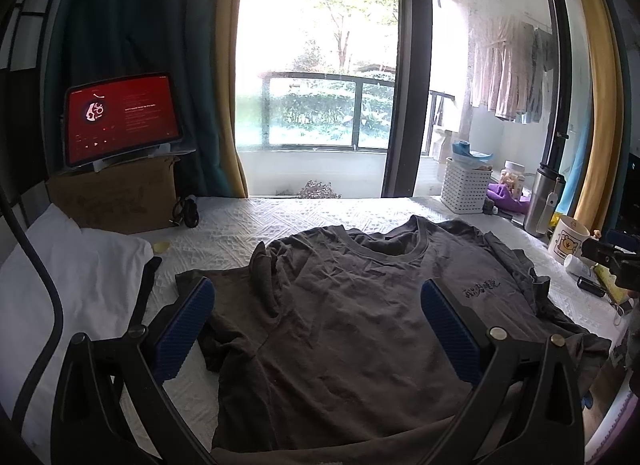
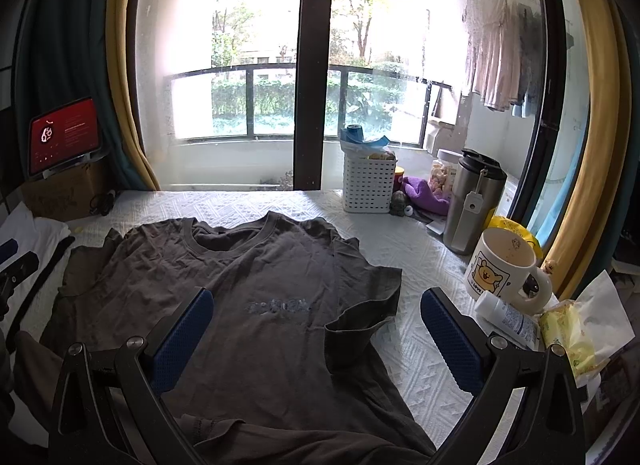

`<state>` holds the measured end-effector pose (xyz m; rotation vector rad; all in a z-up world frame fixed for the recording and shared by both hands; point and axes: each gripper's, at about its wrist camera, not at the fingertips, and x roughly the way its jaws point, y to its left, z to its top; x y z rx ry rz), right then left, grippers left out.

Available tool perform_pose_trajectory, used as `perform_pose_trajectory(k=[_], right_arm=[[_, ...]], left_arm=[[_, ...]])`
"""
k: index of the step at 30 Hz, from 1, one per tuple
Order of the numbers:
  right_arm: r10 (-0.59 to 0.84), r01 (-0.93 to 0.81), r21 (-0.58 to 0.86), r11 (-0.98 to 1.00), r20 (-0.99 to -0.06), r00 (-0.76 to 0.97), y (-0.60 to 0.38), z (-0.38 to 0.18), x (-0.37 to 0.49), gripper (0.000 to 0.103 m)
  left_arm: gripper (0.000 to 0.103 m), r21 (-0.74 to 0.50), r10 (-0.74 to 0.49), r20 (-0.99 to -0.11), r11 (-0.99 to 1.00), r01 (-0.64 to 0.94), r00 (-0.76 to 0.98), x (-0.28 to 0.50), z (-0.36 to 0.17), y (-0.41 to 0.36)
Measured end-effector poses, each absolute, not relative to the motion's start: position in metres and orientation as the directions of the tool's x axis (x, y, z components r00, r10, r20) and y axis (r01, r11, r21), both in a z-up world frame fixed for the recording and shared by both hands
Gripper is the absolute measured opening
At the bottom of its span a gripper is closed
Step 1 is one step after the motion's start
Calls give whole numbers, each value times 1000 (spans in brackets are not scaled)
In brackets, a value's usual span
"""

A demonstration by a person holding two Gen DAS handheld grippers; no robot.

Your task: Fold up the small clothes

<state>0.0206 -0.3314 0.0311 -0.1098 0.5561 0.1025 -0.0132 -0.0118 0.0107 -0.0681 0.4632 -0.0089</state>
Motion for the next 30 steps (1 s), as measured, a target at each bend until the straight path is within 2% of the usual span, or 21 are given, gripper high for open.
perform_pose_trajectory(k=[30], right_arm=[[84,-147,-75,986,-539,838,-325,32,27,103]], left_arm=[[102,-49,-26,-414,999,6,910,-15,15,-18]])
